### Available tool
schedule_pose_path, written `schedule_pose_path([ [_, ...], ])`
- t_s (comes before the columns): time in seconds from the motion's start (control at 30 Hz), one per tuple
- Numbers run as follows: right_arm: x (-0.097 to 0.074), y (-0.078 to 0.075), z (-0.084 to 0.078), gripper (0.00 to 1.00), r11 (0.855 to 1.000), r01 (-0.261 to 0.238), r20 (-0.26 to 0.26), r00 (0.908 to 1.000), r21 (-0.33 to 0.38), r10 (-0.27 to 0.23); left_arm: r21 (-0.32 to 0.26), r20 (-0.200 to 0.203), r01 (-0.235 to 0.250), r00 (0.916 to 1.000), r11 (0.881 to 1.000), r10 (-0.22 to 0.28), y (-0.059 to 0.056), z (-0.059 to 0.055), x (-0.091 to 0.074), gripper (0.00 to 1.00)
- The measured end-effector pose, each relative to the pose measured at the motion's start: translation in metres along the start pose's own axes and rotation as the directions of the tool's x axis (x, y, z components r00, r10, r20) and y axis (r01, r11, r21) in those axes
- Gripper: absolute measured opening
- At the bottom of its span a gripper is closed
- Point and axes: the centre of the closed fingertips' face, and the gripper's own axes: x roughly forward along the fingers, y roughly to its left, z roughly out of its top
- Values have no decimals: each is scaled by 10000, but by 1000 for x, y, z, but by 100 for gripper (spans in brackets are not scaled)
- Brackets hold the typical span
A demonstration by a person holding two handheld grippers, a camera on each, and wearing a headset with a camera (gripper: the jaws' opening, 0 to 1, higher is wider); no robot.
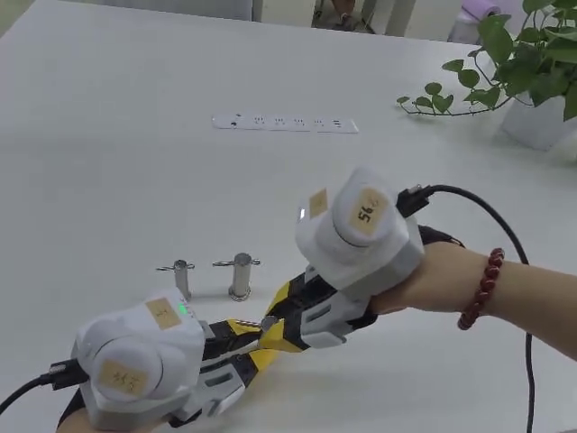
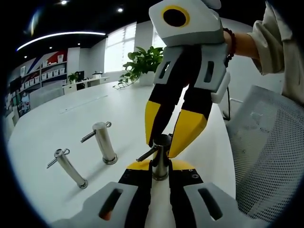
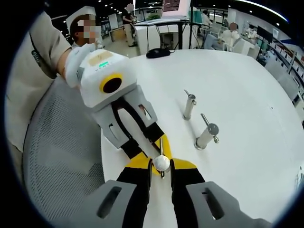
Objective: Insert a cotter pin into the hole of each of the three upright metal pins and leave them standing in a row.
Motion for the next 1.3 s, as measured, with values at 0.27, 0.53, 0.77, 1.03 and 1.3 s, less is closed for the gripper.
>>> schedule_pose_path([
  [0.27,-1,0,0,14,9984,104,-98,9999,-550,-110,205,-16,81,10000,9998,-80,-3,0,0,12],
  [0.53,-2,0,-1,13,9968,46,-105,9999,-802,-54,257,-54,315,9995,9992,-314,-5,0,1,20],
  [0.77,-3,2,-2,13,9936,-197,-205,9996,-1115,175,121,66,422,9991,9990,-423,-4,2,-2,28],
  [1.03,-7,3,-8,13,9863,-438,-437,9983,-1589,373,164,260,593,9979,9981,-597,-7,5,-8,34],
  [1.3,-12,-2,-14,12,9792,-500,-626,9973,-1964,383,197,533,825,9951,9964,-834,-12,9,-17,41],
])
